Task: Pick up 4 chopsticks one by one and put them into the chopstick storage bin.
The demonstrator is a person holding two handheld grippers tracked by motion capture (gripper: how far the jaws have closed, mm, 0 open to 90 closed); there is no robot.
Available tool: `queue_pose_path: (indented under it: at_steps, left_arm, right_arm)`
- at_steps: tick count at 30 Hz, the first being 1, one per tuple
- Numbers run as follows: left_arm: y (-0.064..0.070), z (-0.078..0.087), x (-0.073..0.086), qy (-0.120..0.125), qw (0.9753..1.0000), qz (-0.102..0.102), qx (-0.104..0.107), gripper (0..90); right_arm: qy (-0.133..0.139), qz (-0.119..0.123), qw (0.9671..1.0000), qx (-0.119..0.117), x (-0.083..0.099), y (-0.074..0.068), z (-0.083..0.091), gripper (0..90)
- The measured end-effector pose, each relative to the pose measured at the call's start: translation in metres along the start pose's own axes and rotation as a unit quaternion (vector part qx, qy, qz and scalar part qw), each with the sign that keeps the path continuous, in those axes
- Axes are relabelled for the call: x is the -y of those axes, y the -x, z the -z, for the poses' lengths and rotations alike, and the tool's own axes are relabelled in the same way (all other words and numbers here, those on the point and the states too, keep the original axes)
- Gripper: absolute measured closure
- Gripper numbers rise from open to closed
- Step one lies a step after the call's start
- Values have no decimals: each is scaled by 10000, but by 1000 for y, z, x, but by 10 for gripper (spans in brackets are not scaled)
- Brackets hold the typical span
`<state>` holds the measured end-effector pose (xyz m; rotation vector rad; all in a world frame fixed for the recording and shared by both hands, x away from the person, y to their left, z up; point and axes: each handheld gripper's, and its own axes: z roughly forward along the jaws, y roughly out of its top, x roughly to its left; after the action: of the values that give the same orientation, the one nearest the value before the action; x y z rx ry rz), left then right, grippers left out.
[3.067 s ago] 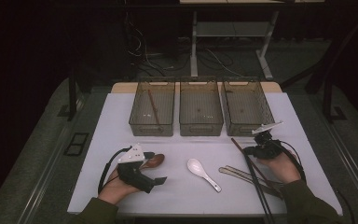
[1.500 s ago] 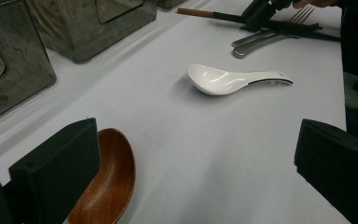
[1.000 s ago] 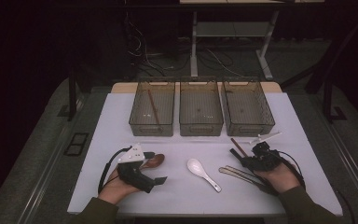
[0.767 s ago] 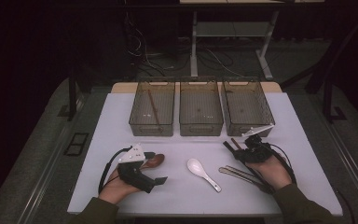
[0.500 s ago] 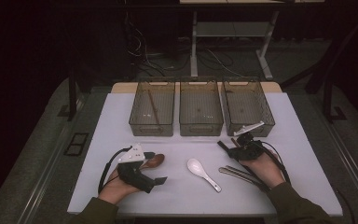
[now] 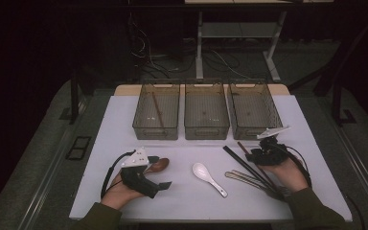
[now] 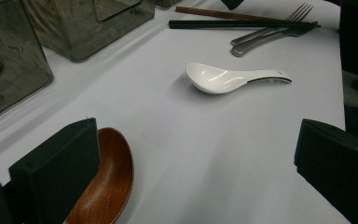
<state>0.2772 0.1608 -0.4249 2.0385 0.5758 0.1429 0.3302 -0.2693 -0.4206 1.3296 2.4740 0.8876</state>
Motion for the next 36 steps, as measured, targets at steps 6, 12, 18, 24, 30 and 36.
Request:
queue_pose_path:
  at_steps: [6,12,18,24,30,36]
  left_arm:
    - [0,1,0,-5,10000,4,-11,0]
    - [0,0,0,-27,10000,-12,0,0]
    - [0,0,0,-25,10000,-13,0,0]
    - [0,1,0,-22,10000,-11,0,0]
    - [0,0,0,-25,10000,-16,2,0]
    - [0,0,0,-20,10000,-24,3,0]
  right_arm:
    - [-170,-100,9998,87,19,9,12,653]
    - [-328,-76,9994,46,33,7,14,709]
    - [-422,36,9991,98,34,4,11,805]
    - [-503,48,9987,81,34,3,9,811]
    - [-380,-107,9992,7,32,6,14,835]
    - [-337,-134,9993,-24,32,9,16,836]
